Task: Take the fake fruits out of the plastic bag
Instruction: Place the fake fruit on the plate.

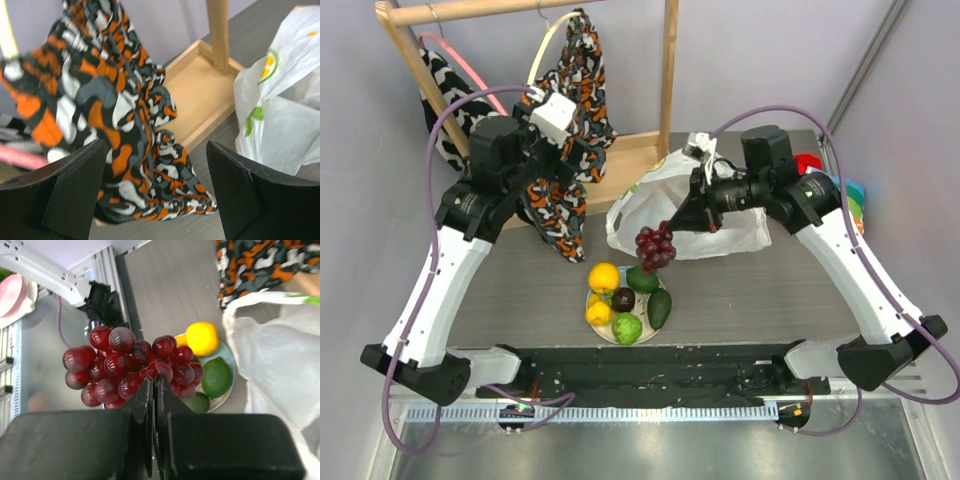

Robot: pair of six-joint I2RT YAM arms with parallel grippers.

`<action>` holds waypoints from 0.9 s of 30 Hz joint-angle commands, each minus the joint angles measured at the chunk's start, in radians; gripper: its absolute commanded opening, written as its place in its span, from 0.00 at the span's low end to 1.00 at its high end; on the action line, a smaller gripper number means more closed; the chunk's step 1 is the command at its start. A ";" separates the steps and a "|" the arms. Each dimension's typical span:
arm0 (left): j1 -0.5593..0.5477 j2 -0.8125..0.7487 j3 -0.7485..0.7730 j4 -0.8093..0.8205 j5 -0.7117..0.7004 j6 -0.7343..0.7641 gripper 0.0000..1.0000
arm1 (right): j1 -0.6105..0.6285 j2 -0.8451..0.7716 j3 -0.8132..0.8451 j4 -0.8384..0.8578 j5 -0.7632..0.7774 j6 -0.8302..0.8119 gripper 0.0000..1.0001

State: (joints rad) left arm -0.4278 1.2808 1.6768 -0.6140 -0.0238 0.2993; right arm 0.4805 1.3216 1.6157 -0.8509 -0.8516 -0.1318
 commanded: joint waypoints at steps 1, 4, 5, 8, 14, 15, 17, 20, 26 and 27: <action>0.063 -0.098 -0.064 0.028 0.056 -0.055 0.86 | 0.065 0.019 -0.005 -0.017 0.008 -0.009 0.01; 0.093 -0.135 -0.112 0.020 0.079 -0.074 0.86 | 0.107 0.024 -0.046 0.001 0.009 0.044 0.01; 0.098 -0.144 -0.123 0.020 0.084 -0.078 0.86 | 0.115 0.024 -0.062 0.007 0.011 0.057 0.01; 0.130 -0.175 -0.153 0.016 0.102 -0.086 0.86 | 0.142 0.037 -0.105 0.016 0.014 0.080 0.01; 0.179 -0.230 -0.195 -0.006 0.125 -0.095 0.85 | 0.162 0.100 -0.106 0.015 0.187 0.078 0.01; 0.185 -0.236 -0.201 -0.009 0.127 -0.094 0.85 | 0.161 0.120 -0.099 0.013 0.204 0.078 0.01; 0.199 -0.253 -0.216 -0.010 0.130 -0.095 0.85 | 0.161 0.136 -0.099 0.030 0.229 0.104 0.01; 0.218 -0.274 -0.241 -0.010 0.136 -0.101 0.85 | 0.162 0.171 -0.102 0.039 0.223 0.130 0.01; 0.250 -0.314 -0.282 -0.009 0.147 -0.115 0.85 | 0.164 0.223 -0.103 0.041 0.215 0.181 0.01; 0.253 -0.316 -0.285 -0.009 0.147 -0.115 0.85 | 0.164 0.232 -0.102 0.042 0.212 0.185 0.01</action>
State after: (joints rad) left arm -0.1947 0.9916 1.4036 -0.6369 0.1013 0.2073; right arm 0.6395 1.5497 1.4952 -0.8520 -0.6277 0.0044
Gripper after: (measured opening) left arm 0.851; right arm 0.042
